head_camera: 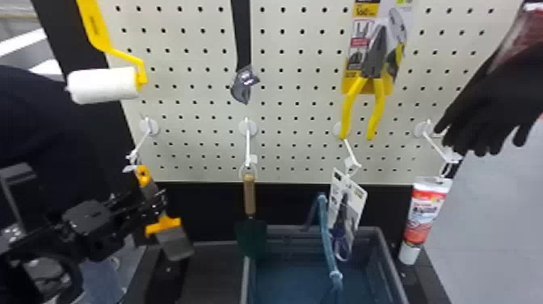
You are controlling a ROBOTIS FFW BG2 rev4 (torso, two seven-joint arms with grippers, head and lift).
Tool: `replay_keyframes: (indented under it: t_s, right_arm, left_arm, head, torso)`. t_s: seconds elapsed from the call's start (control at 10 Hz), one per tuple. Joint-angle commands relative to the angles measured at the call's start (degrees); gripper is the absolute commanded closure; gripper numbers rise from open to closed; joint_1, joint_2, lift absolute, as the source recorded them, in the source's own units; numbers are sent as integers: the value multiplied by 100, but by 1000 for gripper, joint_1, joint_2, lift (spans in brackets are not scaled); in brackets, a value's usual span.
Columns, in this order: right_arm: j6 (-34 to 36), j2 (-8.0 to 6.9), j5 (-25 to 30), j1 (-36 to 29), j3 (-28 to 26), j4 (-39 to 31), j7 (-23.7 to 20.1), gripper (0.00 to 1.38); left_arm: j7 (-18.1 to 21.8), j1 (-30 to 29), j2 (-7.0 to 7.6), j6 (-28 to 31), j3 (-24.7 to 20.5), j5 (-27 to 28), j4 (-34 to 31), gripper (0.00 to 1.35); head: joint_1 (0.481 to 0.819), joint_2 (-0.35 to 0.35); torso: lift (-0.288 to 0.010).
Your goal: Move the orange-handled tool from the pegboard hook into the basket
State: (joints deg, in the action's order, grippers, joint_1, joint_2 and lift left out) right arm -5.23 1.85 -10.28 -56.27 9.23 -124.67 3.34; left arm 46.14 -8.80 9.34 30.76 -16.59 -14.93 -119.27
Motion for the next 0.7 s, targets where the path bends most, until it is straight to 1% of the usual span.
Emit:
replay_keyframes:
  t_s: [0.0, 0.2, 0.3, 0.4, 0.5, 0.6]
  right_arm:
    - [4, 0, 0, 13, 0, 0, 0, 395]
    - [4, 0, 0, 13, 0, 14, -8, 395]
    - [4, 0, 0, 25, 0, 14, -17, 395]
    - [4, 0, 0, 25, 0, 14, -17, 395]
    - [4, 0, -9, 25, 0, 28, -17, 395]
    - [4, 0, -9, 37, 0, 28, -17, 395]
  left_arm:
    - [1, 15, 68, -158, 68, 43, 9, 1035]
    - [1, 27, 129, -281, 165, 113, 9, 1036]
    - [1, 40, 155, -299, 191, 122, 9, 1082]
    - [1, 40, 129, -316, 156, 140, 9, 1181]
    - [1, 40, 85, -334, 112, 148, 9, 1181]
    - [1, 27, 76, -325, 121, 157, -5, 1181]
  head:
    - [549, 0]
    - [549, 0]
    - [549, 0]
    - [549, 0]
    - [549, 0]
    - [549, 0]
  torso:
    - [-100]
    - [-100]
    - [-100]
    - [-100]
    - [-100]
    - [-100]
